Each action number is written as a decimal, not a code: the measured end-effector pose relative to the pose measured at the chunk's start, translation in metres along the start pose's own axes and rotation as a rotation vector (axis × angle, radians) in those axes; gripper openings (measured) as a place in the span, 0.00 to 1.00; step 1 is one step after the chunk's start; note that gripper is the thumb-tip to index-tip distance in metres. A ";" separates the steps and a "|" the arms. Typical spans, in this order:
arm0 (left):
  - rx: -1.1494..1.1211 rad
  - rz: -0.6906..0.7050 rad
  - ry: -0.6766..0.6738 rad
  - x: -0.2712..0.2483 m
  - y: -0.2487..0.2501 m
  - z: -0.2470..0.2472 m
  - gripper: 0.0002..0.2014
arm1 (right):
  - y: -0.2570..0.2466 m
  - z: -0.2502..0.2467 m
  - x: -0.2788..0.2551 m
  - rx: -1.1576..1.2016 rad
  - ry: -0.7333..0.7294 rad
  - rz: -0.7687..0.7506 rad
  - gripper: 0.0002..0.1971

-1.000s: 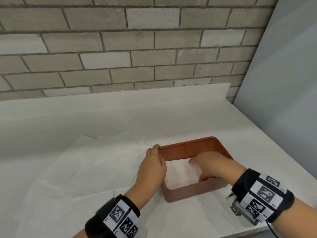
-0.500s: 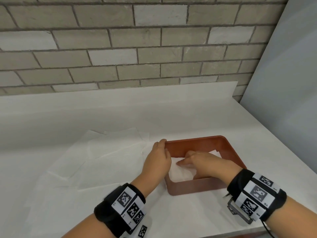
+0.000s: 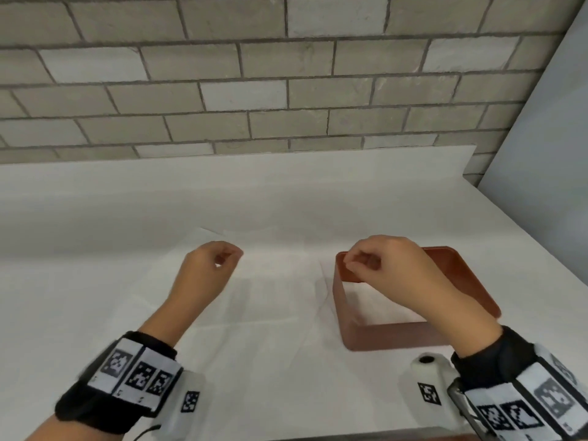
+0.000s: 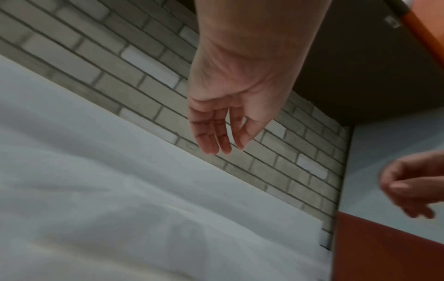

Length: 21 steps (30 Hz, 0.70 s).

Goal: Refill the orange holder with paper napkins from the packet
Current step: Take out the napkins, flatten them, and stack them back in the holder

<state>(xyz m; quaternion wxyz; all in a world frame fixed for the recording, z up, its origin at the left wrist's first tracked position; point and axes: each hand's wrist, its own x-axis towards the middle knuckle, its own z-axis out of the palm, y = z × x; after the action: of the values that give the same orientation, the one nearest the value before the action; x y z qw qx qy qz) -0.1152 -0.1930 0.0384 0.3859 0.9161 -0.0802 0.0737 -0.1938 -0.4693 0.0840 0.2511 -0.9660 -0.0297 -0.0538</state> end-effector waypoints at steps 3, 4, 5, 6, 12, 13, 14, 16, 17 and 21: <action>0.056 -0.027 -0.001 0.016 -0.024 -0.024 0.04 | -0.030 0.016 0.010 0.015 -0.018 -0.044 0.03; 0.089 -0.024 -0.017 0.023 -0.031 -0.026 0.05 | -0.039 0.024 0.014 0.003 -0.029 -0.052 0.03; 0.135 -0.007 -0.048 0.031 -0.038 -0.025 0.06 | -0.048 0.034 0.018 -0.013 -0.040 -0.064 0.03; 0.185 0.025 -0.089 0.039 -0.044 -0.021 0.07 | -0.056 0.045 0.022 -0.032 -0.058 -0.078 0.03; 0.495 0.168 -0.441 0.075 -0.082 0.016 0.24 | -0.080 0.123 0.038 -0.195 -0.302 -0.100 0.12; 0.501 0.172 -0.446 0.079 -0.087 0.019 0.24 | -0.079 0.132 0.040 -0.215 -0.327 -0.087 0.13; 0.489 0.175 -0.424 0.085 -0.091 0.021 0.22 | -0.078 0.138 0.044 -0.226 -0.336 -0.070 0.13; 0.453 0.153 -0.376 0.100 -0.097 0.021 0.20 | -0.076 0.144 0.055 -0.231 -0.329 -0.026 0.14; 0.445 0.126 -0.375 0.107 -0.099 0.020 0.19 | -0.076 0.145 0.062 -0.235 -0.328 -0.003 0.14; 0.450 0.016 -0.436 0.128 -0.105 0.020 0.26 | -0.077 0.142 0.088 -0.282 -0.400 0.113 0.18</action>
<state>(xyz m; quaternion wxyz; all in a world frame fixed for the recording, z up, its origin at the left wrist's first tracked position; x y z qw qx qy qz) 0.0328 -0.1459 -0.0233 0.1466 0.9720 -0.1499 -0.1056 -0.1005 -0.3305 0.0081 0.1053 -0.9831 -0.0170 0.1490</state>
